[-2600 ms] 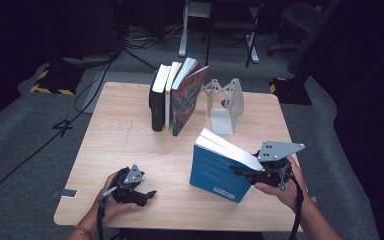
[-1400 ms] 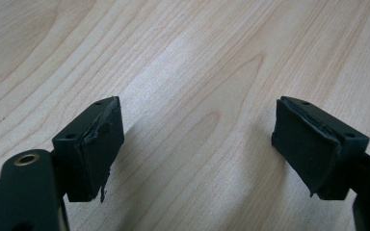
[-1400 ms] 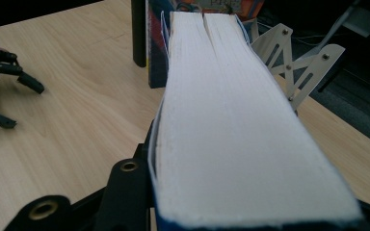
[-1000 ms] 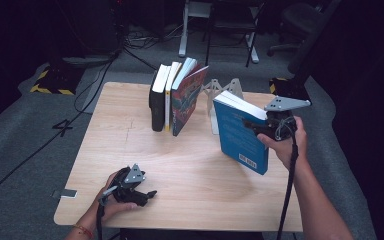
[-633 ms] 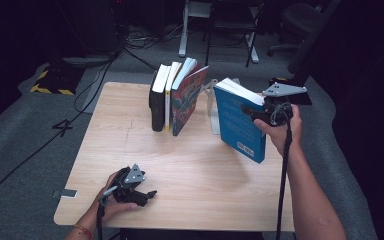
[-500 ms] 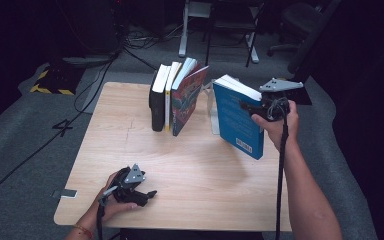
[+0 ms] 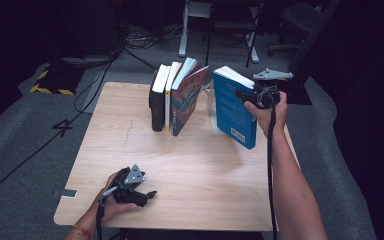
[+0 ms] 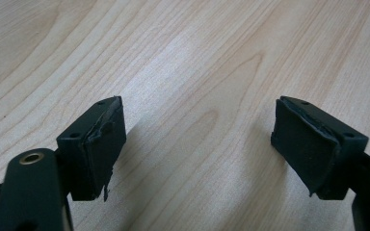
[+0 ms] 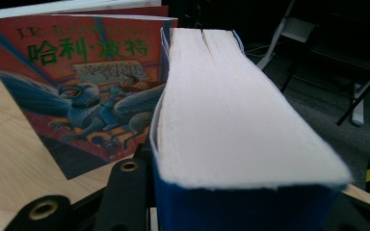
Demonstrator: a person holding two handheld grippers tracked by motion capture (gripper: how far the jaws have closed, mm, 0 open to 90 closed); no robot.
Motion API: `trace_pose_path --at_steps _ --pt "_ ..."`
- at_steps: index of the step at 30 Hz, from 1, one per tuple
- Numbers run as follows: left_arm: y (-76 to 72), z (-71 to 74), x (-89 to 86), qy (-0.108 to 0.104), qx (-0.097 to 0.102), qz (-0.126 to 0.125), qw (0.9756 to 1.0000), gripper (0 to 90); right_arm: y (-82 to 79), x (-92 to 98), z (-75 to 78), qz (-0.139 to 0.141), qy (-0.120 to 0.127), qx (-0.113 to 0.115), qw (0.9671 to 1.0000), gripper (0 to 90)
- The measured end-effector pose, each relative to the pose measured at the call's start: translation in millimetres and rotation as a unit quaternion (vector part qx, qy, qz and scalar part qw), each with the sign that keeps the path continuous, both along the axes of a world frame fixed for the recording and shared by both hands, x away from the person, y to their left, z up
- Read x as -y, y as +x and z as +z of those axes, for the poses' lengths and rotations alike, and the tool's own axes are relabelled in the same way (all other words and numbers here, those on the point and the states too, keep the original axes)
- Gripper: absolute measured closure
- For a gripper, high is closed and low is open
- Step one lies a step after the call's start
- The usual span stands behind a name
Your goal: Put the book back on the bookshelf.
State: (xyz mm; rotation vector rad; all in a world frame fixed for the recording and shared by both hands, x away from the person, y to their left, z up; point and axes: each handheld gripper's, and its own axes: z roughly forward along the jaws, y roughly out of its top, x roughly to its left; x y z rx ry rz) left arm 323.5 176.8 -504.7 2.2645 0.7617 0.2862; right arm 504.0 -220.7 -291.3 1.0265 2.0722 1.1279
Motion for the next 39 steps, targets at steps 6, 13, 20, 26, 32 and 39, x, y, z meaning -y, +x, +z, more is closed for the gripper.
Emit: trace_pose_path --at_steps 6,13,20,26,32,39 --pt "0.1 0.0 0.0 0.000 0.001 0.000 1.0000 19.8 14.8 -2.2 -3.3 -0.013 0.014 0.001 0.9998 61.0" --pt "-0.3 -0.1 -0.1 0.000 0.001 0.001 1.0000 19.8 28.0 -9.4 -12.3 -0.023 0.023 0.003 0.9995 60.9" --pt "-0.5 0.0 -0.1 0.001 0.002 0.001 1.0000 19.8 33.4 -13.1 -20.7 -0.037 0.038 0.011 0.9986 60.9" --pt "-0.5 -0.1 -0.1 0.000 0.002 0.001 1.0000 19.8 31.3 -10.2 -22.0 -0.038 0.040 0.014 0.9984 60.8" --pt "-0.5 -0.2 0.0 0.000 0.002 0.001 1.0000 19.9 23.5 -6.8 -24.8 -0.032 0.038 0.017 0.9986 60.6" --pt "-0.6 -0.2 0.0 0.000 0.002 0.001 1.0000 19.8 12.6 4.3 -31.5 -0.037 0.051 0.022 0.9978 60.4"
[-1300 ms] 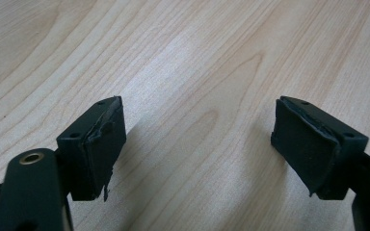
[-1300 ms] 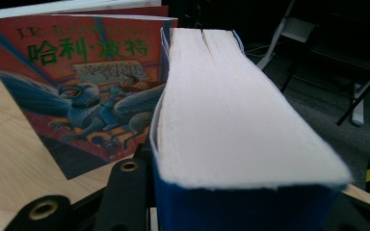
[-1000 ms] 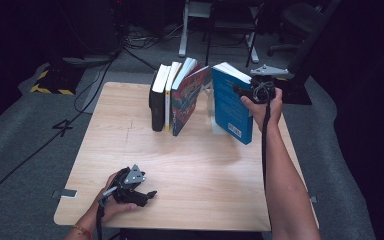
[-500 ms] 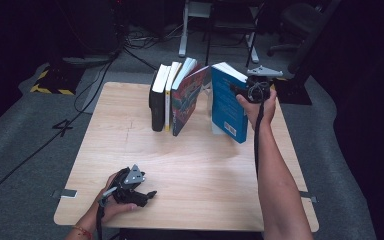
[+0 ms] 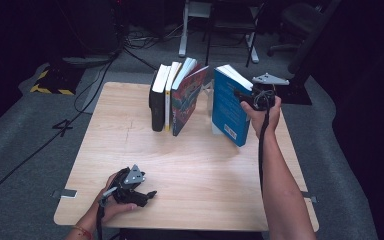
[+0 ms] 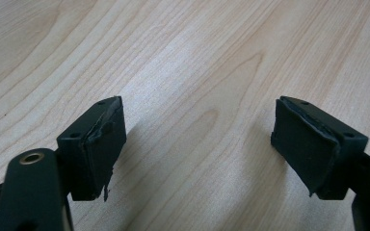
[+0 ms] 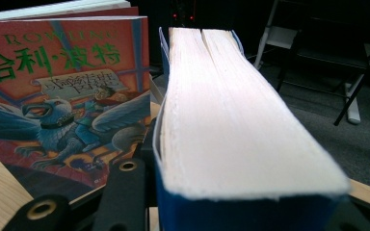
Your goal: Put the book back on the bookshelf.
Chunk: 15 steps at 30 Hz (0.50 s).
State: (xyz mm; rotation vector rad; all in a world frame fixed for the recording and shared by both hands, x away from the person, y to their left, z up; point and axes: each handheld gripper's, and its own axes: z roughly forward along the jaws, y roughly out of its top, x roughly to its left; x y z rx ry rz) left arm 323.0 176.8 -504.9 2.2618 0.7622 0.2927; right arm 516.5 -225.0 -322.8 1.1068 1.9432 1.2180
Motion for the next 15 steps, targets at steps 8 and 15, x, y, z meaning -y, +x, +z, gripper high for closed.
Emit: trace_pose_path --at_steps 8,15 --pt "0.0 0.1 0.2 0.000 -0.001 0.002 1.0000 19.8 -12.2 15.4 -7.3 -0.002 0.012 -0.004 0.9999 60.1" --pt "0.5 0.0 0.9 -0.001 -0.001 0.002 1.0000 19.5 -21.2 28.3 -13.7 0.001 0.021 -0.010 0.9997 59.8"
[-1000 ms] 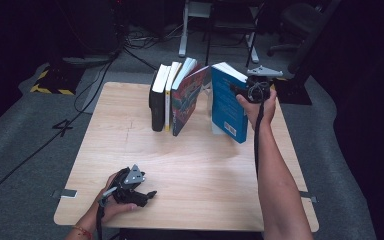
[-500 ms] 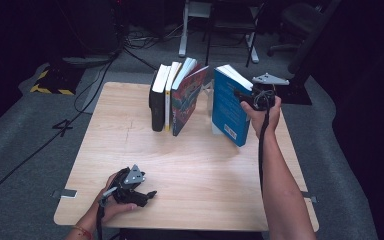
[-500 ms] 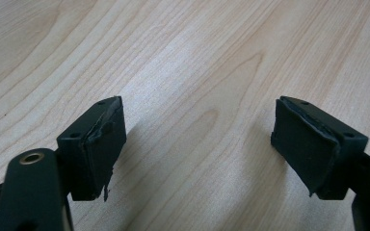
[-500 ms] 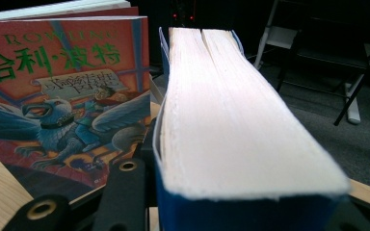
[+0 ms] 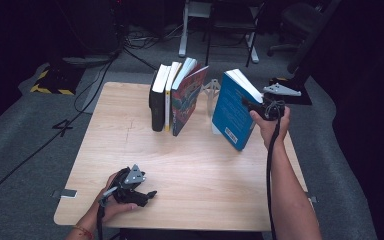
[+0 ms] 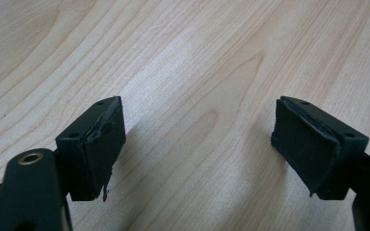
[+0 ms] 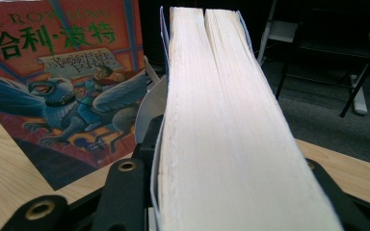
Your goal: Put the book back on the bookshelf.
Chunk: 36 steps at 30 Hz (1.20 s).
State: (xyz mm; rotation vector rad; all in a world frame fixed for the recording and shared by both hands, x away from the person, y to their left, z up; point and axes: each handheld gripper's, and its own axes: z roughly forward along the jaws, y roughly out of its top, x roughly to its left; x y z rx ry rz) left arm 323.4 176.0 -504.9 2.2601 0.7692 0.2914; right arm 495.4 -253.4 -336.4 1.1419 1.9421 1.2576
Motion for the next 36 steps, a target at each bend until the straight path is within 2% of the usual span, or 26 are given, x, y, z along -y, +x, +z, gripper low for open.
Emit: trace_pose_path --at_steps 4,16,19,21,28,34,36 --pt "0.4 -0.1 0.4 -0.001 0.000 0.000 1.0000 19.3 -3.8 4.5 -4.3 0.002 0.009 -0.001 1.0000 59.7" --pt "0.4 -0.1 0.5 -0.001 0.000 0.000 1.0000 19.3 -12.8 7.5 -9.7 0.003 -0.002 0.016 0.9999 58.1" --pt "0.4 -0.1 0.5 0.000 0.000 0.000 1.0000 19.3 -14.4 8.0 -11.7 0.002 0.000 0.021 0.9998 55.8" --pt "0.4 -0.1 0.5 0.000 0.000 0.000 1.0000 19.3 -16.2 9.0 -13.9 -0.005 0.002 0.023 0.9997 51.1" --pt "0.4 -0.1 0.5 0.000 0.000 0.000 1.0000 19.3 -25.2 16.8 -24.6 -0.001 0.020 0.025 0.9995 49.1" --pt "0.4 -0.1 0.5 0.000 0.000 0.000 1.0000 19.3 -34.0 17.9 -41.7 0.017 -0.014 0.022 0.9995 49.0" --pt "0.4 -0.2 0.5 0.000 0.000 0.000 1.0000 19.3 -36.5 20.6 -48.4 0.023 -0.010 0.019 0.9995 48.8"
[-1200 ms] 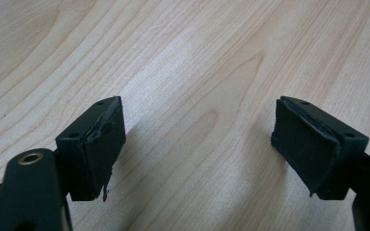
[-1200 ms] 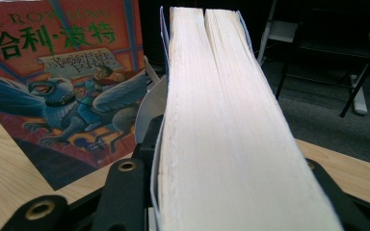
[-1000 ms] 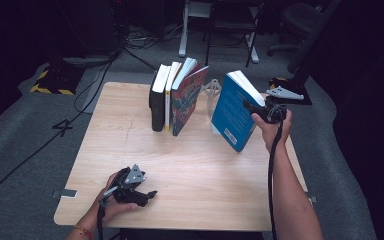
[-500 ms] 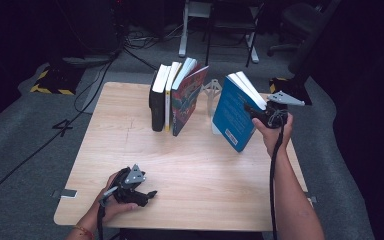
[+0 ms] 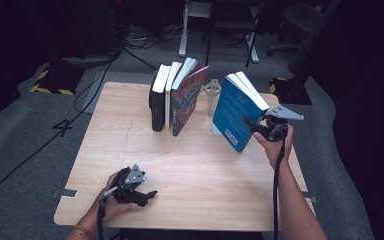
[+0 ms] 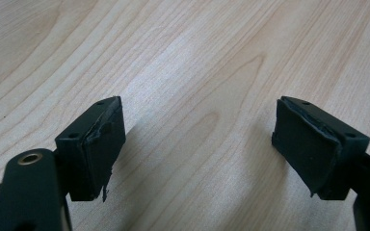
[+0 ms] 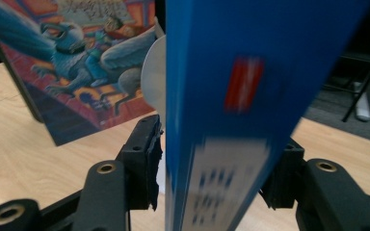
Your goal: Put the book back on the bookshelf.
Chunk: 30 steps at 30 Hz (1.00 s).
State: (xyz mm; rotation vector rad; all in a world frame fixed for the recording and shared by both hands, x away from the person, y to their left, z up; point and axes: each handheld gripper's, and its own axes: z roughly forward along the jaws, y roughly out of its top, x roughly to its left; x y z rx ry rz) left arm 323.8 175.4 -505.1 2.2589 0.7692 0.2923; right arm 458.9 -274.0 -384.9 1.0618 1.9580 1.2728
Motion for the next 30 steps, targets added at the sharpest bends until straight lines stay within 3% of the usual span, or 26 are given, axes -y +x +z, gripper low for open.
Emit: trace_pose_path --at_steps 10,16,22,30 --pt "0.0 0.0 0.0 0.000 0.000 0.000 1.0000 19.3 0.1 0.4 -47.9 0.015 -0.023 -0.035 0.9990 51.2" --pt "-0.2 0.0 0.0 0.000 0.000 0.001 1.0000 19.3 -1.5 0.0 -73.6 0.009 -0.018 -0.046 0.9988 54.9" --pt "-0.2 0.0 0.0 0.000 0.000 0.001 1.0000 19.4 2.3 -0.8 -86.5 0.000 0.003 -0.053 0.9986 56.9" --pt "0.5 0.1 -0.3 0.000 -0.002 -0.003 1.0000 19.1 3.0 -12.1 -88.6 -0.009 0.002 -0.041 0.9991 60.5"
